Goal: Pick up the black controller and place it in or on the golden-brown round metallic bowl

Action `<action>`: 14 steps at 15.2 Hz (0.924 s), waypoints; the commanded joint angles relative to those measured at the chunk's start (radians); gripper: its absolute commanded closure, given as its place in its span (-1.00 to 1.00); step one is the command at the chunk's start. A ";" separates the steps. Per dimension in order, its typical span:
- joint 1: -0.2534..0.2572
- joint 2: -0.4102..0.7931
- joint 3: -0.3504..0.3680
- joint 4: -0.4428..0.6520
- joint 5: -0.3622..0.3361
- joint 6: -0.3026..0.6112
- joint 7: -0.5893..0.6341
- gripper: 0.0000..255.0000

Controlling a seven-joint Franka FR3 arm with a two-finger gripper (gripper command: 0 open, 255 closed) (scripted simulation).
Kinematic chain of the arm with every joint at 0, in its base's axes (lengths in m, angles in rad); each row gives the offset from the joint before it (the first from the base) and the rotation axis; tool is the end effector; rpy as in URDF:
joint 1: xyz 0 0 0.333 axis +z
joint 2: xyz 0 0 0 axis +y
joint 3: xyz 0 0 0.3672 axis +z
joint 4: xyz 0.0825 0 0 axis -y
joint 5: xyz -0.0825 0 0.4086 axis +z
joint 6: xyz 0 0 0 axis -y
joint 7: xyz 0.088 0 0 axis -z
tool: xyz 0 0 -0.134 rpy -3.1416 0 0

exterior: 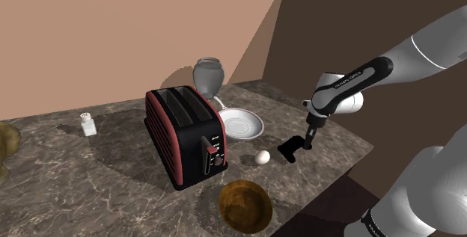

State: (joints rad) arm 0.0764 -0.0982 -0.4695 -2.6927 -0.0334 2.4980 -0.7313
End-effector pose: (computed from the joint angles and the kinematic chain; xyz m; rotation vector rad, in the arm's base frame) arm 0.3738 -0.1507 0.2544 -3.0086 -0.5635 0.1170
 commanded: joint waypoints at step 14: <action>-0.034 -0.211 0.037 0.059 -0.096 -0.258 0.082 1.00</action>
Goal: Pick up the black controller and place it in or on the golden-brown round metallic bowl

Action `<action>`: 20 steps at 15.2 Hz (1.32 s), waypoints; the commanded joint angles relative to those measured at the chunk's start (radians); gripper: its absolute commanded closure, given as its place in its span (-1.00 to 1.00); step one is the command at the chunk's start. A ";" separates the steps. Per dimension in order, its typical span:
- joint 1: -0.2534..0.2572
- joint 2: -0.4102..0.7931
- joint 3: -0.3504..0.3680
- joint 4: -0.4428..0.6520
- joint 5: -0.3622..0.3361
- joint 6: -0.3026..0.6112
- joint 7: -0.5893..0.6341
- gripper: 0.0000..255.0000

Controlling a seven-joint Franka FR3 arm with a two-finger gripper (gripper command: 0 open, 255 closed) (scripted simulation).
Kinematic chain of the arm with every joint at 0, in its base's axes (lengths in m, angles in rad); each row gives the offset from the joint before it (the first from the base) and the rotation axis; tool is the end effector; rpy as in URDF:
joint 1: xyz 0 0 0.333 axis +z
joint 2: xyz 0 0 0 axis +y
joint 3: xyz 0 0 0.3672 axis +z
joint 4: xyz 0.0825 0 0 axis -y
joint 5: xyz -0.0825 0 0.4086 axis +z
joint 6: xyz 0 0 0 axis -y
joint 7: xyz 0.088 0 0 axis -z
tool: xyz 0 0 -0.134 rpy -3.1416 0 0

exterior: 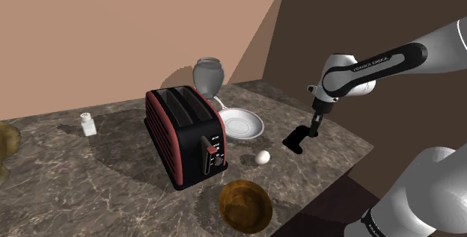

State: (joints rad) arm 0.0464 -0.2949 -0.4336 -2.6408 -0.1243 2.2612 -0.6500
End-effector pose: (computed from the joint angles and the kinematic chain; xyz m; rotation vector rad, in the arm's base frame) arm 0.3695 -0.1494 0.3296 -3.0088 -0.5637 0.1174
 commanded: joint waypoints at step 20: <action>0.233 -0.245 0.357 -0.180 0.176 -0.054 0.464 1.00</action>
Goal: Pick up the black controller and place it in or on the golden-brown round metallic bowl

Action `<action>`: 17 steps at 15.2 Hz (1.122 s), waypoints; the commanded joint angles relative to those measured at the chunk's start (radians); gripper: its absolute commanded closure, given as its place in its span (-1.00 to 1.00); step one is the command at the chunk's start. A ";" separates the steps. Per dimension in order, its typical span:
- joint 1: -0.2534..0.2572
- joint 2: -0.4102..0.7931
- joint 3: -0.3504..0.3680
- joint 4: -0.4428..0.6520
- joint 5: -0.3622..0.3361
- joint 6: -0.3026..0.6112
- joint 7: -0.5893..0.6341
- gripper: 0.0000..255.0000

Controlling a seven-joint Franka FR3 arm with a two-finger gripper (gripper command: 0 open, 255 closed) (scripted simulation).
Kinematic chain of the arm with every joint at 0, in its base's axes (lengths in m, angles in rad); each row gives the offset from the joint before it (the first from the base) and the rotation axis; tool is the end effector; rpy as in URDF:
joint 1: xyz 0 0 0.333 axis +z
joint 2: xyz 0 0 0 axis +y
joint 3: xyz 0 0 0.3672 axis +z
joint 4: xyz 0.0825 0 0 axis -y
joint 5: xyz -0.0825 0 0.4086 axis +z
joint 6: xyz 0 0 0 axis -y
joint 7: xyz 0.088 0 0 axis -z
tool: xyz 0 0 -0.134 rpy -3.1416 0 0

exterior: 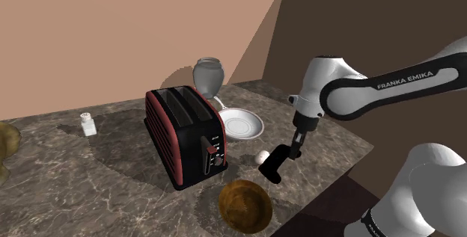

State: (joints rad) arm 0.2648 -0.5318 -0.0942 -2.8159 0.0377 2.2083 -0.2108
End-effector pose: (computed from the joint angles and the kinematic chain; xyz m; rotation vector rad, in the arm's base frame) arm 0.3198 0.0609 0.3456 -3.0082 -0.5670 0.1183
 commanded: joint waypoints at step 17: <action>0.223 0.176 0.263 0.060 0.193 0.148 0.318 1.00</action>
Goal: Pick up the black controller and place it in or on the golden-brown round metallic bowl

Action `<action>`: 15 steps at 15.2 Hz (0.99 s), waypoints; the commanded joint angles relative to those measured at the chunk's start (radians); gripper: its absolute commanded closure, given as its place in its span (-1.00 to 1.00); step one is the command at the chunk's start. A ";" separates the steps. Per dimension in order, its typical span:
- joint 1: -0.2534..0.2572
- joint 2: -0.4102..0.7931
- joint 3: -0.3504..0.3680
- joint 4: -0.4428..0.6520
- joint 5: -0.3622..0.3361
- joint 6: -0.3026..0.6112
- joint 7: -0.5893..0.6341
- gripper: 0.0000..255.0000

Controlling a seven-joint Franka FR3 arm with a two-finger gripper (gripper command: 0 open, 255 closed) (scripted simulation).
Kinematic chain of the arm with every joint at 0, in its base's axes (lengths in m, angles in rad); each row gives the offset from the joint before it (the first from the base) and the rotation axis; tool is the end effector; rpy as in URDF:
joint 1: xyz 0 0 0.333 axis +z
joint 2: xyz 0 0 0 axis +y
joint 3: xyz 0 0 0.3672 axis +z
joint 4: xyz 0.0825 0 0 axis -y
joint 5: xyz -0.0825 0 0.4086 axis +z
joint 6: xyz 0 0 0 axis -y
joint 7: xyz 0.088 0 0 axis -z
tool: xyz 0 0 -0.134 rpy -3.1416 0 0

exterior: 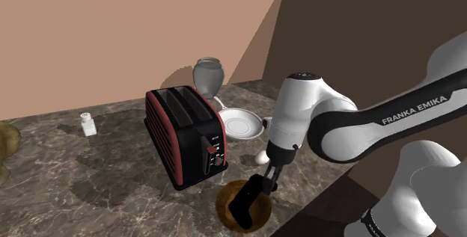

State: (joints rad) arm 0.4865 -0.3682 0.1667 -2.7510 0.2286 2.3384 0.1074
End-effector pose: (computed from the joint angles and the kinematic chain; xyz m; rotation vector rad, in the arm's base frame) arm 0.2905 0.2268 0.3262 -3.0091 -0.5641 0.1191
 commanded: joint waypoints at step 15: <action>0.006 0.127 0.009 -0.037 0.019 0.164 -0.018 1.00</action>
State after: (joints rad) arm 0.4929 -0.2417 0.1753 -2.7882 0.2471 2.5023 0.0898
